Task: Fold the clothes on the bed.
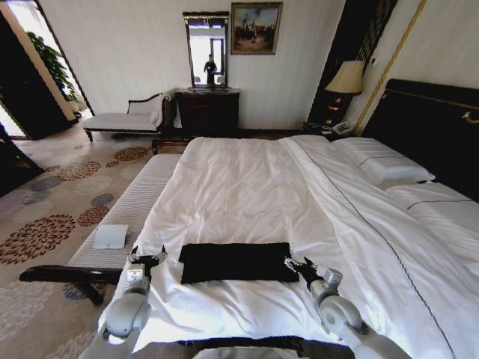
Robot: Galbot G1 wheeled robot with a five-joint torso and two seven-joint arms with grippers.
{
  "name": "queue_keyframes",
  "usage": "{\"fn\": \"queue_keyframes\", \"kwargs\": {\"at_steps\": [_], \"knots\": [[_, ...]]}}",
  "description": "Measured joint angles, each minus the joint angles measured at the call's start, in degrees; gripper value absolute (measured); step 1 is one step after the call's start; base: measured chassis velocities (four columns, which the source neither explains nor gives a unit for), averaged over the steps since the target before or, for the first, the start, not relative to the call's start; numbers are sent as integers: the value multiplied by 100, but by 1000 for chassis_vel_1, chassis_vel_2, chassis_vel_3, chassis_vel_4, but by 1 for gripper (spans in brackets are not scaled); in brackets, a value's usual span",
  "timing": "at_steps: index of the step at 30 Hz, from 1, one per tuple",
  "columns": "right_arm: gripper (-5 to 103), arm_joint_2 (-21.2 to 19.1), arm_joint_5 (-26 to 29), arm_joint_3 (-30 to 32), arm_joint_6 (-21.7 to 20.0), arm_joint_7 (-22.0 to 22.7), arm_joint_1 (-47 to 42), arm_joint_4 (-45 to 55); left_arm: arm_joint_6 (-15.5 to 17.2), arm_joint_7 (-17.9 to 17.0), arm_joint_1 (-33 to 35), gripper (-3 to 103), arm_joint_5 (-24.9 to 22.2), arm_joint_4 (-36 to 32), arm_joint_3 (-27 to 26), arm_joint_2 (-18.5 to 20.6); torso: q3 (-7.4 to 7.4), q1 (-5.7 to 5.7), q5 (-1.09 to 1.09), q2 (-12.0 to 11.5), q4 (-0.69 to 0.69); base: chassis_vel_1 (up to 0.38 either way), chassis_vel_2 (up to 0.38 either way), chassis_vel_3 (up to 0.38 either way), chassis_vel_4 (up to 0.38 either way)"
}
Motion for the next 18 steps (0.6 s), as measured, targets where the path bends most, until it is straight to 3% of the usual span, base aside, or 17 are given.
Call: {"fn": "queue_keyframes", "kwargs": {"at_steps": [3, 12, 18], "knots": [[100, 63, 131, 147, -55, -164, -214, -86, 118, 0, 53, 100, -448, -332, -342, 99, 0, 0, 0, 0, -3, 0, 0, 0, 0], [103, 291, 326, 32, -167, -394, -194, -307, 230, -21, 137, 100, -466, -626, -231, 3, 0, 0, -1, 0, -2, 0, 0, 0, 0], [99, 414, 155, -69, -157, -448, -109, -549, 277, -45, 129, 100, -450, -618, -179, 76, -1, -1, -2, 1, -1, 0, 0, 0, 0]]}}
